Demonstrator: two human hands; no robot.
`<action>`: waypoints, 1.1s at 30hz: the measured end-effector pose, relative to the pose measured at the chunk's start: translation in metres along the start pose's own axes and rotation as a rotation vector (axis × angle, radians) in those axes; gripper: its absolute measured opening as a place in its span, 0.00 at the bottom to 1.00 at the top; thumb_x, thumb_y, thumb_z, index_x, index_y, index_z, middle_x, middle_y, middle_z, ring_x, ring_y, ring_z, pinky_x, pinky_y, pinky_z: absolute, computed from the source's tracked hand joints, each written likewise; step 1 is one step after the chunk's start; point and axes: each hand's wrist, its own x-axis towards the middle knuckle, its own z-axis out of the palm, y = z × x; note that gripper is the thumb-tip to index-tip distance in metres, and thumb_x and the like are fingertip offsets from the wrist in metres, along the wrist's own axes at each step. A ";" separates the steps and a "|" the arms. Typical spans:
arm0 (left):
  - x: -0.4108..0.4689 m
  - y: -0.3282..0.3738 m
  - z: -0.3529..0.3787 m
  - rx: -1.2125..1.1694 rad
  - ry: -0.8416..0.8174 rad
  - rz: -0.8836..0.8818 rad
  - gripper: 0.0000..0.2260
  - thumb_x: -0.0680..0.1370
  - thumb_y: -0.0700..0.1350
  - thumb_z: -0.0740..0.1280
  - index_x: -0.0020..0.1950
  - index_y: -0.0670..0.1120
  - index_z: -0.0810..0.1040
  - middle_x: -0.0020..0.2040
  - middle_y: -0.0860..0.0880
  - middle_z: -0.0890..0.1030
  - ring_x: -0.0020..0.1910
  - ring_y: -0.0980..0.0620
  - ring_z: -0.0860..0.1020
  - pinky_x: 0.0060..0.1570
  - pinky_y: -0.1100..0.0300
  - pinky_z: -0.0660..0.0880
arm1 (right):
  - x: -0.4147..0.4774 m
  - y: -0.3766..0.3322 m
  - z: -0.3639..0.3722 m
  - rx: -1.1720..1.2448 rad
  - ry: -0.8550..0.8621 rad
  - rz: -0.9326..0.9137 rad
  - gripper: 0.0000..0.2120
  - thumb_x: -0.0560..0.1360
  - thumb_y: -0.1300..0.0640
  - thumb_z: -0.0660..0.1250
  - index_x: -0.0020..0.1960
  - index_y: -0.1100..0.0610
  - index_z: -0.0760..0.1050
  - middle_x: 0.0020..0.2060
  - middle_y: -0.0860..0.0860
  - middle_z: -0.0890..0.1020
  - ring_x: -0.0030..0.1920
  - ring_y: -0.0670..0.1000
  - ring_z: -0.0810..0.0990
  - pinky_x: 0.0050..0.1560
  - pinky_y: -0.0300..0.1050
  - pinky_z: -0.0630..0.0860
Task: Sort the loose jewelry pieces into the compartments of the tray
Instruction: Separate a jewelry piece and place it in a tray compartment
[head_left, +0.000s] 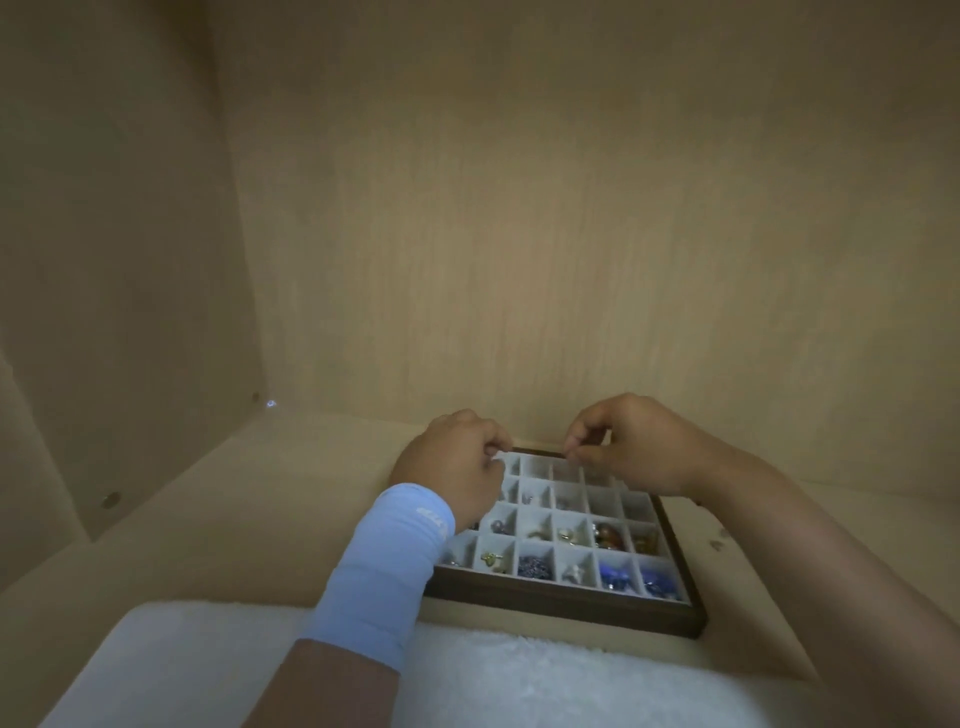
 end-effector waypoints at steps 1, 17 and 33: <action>0.000 0.011 0.005 0.017 -0.016 0.048 0.10 0.78 0.45 0.64 0.56 0.56 0.80 0.53 0.56 0.76 0.55 0.56 0.73 0.55 0.59 0.73 | -0.011 0.009 -0.006 0.013 0.007 0.024 0.04 0.75 0.53 0.73 0.43 0.45 0.84 0.38 0.37 0.83 0.41 0.33 0.79 0.37 0.27 0.70; 0.002 0.137 0.085 0.020 -0.226 0.221 0.08 0.76 0.49 0.66 0.52 0.57 0.82 0.52 0.54 0.79 0.58 0.52 0.72 0.60 0.56 0.71 | -0.092 0.102 -0.037 0.077 -0.147 0.251 0.11 0.66 0.60 0.80 0.34 0.45 0.83 0.28 0.41 0.82 0.30 0.37 0.77 0.36 0.30 0.73; 0.014 0.130 0.099 -0.417 -0.083 0.041 0.05 0.73 0.44 0.73 0.47 0.54 0.81 0.43 0.57 0.83 0.47 0.57 0.79 0.49 0.68 0.75 | -0.083 0.096 -0.029 0.446 0.141 0.173 0.06 0.73 0.63 0.74 0.42 0.53 0.85 0.33 0.46 0.84 0.33 0.40 0.79 0.36 0.35 0.77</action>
